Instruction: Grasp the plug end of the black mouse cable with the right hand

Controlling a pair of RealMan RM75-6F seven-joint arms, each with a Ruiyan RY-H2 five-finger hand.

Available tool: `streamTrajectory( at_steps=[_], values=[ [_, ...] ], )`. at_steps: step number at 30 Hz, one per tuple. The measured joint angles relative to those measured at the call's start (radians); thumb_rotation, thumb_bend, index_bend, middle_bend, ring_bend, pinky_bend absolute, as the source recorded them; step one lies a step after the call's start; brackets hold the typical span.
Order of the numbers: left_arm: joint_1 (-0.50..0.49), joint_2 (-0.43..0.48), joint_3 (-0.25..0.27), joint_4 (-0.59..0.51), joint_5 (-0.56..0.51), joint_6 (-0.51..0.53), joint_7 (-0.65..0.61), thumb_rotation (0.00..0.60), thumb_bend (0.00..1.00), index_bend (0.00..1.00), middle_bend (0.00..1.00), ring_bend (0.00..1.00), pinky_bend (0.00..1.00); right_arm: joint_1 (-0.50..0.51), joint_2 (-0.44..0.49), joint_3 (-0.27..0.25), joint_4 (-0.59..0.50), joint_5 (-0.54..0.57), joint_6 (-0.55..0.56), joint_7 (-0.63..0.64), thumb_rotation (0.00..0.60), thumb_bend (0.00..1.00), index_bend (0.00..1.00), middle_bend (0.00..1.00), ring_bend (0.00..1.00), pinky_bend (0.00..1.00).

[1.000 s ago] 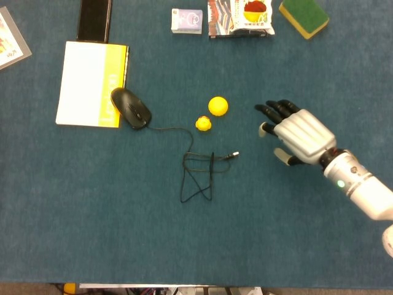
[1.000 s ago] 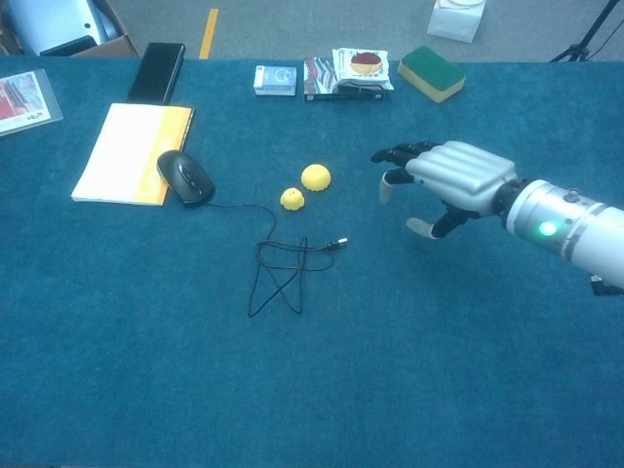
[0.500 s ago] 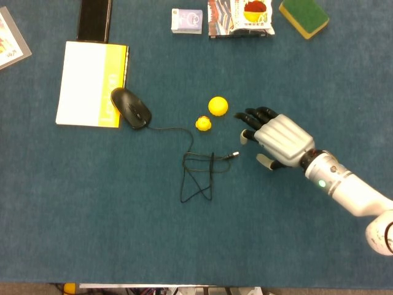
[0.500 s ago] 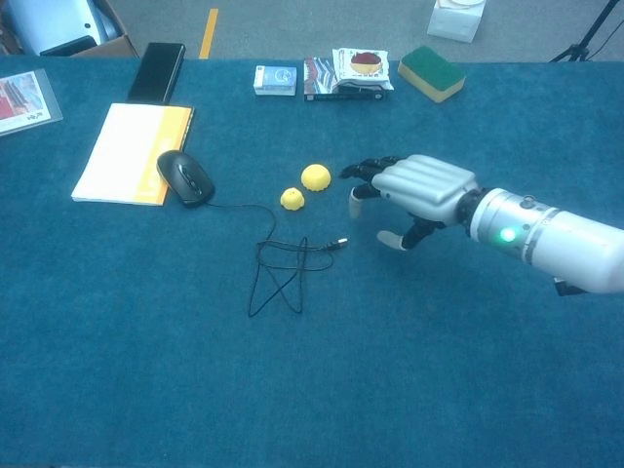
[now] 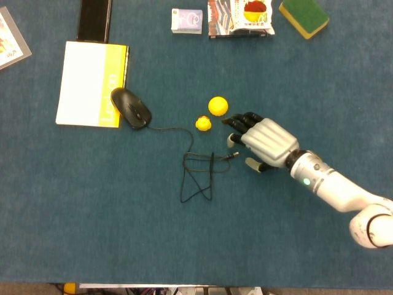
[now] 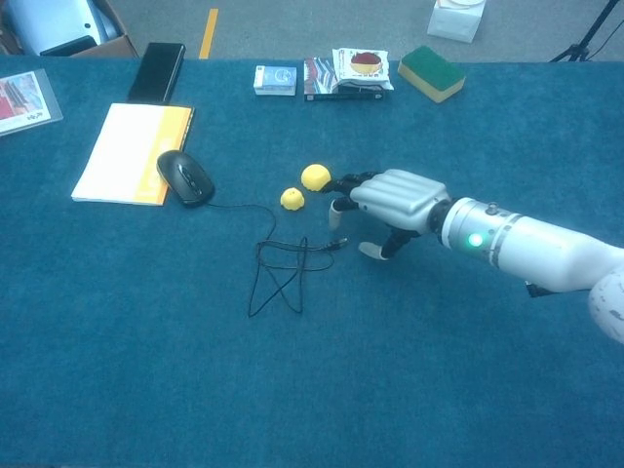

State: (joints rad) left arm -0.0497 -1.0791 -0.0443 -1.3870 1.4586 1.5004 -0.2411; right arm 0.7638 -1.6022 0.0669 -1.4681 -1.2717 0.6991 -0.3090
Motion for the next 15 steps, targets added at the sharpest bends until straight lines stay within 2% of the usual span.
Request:
streamTrajectory(
  at_steps=[15],
  values=[
    [0.02,0.0,0.0,0.019,-0.004,0.009,-0.033,0.6,0.19,0.38,0.31,0.18,0.31,0.029,-0.081,-0.014,0.101,-0.062,0.017,0.059,0.6,0.35,0.3,0.06,0.0,0.11]
  ],
)
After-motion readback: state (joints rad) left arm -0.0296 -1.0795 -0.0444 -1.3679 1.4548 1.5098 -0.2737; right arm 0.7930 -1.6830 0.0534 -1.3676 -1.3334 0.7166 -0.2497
